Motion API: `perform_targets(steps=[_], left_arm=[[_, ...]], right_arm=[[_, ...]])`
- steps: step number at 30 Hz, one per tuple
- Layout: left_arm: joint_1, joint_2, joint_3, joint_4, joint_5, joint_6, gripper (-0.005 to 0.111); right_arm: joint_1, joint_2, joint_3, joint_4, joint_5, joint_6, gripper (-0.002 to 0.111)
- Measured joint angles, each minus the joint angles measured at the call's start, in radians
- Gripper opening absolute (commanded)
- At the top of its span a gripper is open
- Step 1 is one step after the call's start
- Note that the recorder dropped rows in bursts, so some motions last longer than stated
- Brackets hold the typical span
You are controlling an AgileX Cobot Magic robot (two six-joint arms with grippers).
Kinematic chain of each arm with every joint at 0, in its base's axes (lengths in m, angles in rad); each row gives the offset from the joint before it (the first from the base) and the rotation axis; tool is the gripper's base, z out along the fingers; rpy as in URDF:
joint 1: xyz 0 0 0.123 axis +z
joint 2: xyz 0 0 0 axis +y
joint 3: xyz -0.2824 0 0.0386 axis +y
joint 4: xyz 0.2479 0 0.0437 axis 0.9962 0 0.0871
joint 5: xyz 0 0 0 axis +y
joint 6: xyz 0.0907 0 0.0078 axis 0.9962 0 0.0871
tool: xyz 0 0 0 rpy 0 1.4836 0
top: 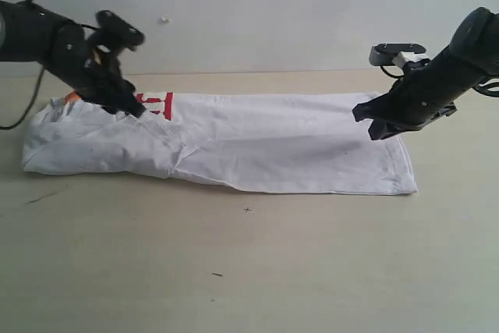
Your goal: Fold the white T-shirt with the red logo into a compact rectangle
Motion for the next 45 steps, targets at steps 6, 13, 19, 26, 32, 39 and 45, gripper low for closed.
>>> perform_targets(steps=[6, 13, 19, 26, 32, 39, 45], left_arm=[[0.244, 0.0, -0.05, -0.308, 0.114, -0.077, 0.049], [0.457, 0.053, -0.062, -0.829, 0.266, 0.229, 0.062], [0.502, 0.123, -0.062, -0.847, 0.299, 0.247, 0.062], [0.485, 0.162, -0.083, -0.994, 0.332, 0.338, 0.062], [0.467, 0.178, -0.091, -1.045, 0.369, 0.384, 0.042], [0.466, 0.194, -0.091, -1.041, 0.411, 0.391, 0.0], [0.461, 0.176, -0.091, -1.006, 0.44, 0.392, 0.0]], right_arm=[[0.0, 0.0, 0.0, 0.0, -0.024, 0.025, 0.035], [0.0, 0.0, 0.0, 0.0, -0.026, 0.031, 0.035], [0.0, 0.0, 0.0, 0.0, -0.026, 0.031, 0.035], [0.0, 0.0, 0.0, 0.0, -0.026, 0.031, 0.035], [0.0, 0.0, 0.0, 0.0, -0.026, 0.031, 0.035], [0.0, 0.0, 0.0, 0.0, -0.024, 0.031, 0.035], [0.0, 0.0, -0.004, 0.006, -0.013, 0.041, 0.039]])
